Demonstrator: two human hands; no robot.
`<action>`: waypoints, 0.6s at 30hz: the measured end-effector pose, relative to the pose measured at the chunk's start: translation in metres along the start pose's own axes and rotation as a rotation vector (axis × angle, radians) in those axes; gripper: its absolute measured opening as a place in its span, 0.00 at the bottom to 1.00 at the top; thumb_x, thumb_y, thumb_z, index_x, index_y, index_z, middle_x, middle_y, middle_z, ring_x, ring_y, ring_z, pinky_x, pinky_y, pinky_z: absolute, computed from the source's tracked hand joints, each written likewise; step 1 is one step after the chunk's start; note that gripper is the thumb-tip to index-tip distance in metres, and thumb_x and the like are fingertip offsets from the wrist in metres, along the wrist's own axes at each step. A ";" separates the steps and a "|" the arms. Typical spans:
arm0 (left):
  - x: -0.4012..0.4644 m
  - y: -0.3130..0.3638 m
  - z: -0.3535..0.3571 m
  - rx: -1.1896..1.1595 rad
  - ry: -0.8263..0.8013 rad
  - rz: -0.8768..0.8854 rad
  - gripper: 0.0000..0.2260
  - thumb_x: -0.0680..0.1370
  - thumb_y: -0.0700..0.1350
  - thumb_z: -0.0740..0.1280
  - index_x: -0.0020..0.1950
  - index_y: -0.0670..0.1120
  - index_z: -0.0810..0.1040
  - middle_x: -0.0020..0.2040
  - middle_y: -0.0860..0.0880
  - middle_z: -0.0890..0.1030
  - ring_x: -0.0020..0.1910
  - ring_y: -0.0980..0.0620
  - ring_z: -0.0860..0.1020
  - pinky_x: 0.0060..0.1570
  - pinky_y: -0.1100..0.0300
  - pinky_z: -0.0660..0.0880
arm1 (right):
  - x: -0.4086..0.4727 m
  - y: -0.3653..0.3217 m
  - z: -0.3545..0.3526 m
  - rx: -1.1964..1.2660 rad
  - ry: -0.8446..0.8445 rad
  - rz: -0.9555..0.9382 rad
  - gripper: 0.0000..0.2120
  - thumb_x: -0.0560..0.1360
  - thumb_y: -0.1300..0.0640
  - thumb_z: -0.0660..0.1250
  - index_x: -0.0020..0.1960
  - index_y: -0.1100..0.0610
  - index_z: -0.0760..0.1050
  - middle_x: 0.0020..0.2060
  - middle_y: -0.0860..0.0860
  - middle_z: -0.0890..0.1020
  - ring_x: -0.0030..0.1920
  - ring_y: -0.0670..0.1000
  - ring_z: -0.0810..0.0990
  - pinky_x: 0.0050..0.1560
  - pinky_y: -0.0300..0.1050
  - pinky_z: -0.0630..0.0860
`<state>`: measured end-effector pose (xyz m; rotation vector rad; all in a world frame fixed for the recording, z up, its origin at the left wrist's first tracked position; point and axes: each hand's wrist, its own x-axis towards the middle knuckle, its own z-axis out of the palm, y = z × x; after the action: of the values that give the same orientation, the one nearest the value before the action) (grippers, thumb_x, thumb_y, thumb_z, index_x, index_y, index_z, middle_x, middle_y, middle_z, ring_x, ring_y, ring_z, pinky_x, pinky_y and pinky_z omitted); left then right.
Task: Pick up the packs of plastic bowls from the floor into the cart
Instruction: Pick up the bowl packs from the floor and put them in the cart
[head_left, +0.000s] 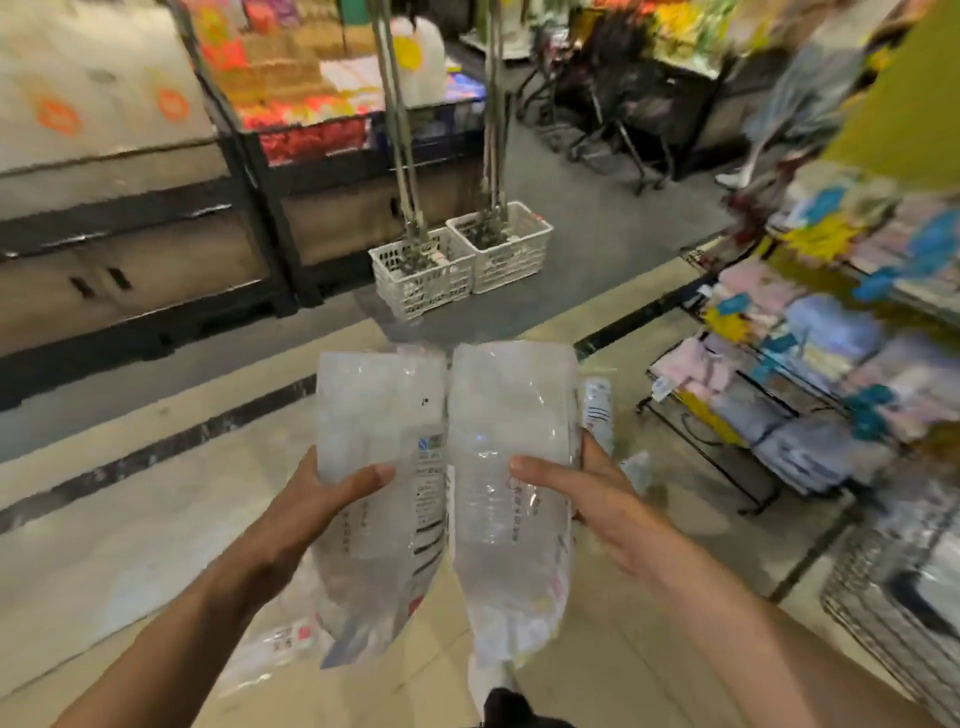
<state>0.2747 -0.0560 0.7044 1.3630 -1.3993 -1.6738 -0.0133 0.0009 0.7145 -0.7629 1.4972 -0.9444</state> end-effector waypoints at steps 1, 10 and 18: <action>0.004 0.007 0.011 0.005 -0.059 0.017 0.29 0.72 0.57 0.79 0.72 0.55 0.76 0.63 0.49 0.86 0.61 0.46 0.85 0.64 0.40 0.80 | -0.018 0.001 -0.013 0.034 0.052 -0.037 0.38 0.63 0.48 0.86 0.69 0.42 0.75 0.56 0.41 0.89 0.54 0.44 0.88 0.52 0.43 0.81; -0.010 0.011 0.199 0.053 -0.466 -0.054 0.29 0.70 0.55 0.81 0.69 0.56 0.77 0.57 0.56 0.89 0.55 0.56 0.87 0.53 0.60 0.82 | -0.193 0.081 -0.145 0.288 0.458 -0.056 0.35 0.64 0.51 0.86 0.67 0.42 0.76 0.54 0.41 0.89 0.54 0.45 0.89 0.61 0.50 0.81; -0.048 -0.006 0.434 0.098 -0.712 -0.165 0.29 0.67 0.62 0.81 0.65 0.61 0.76 0.56 0.62 0.84 0.53 0.65 0.79 0.56 0.59 0.72 | -0.316 0.148 -0.306 0.334 0.718 -0.090 0.36 0.62 0.52 0.84 0.68 0.42 0.75 0.55 0.44 0.89 0.53 0.47 0.89 0.49 0.45 0.83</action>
<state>-0.1112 0.1466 0.6883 0.9789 -1.7959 -2.3705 -0.2659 0.3895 0.7386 -0.2452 1.8437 -1.5977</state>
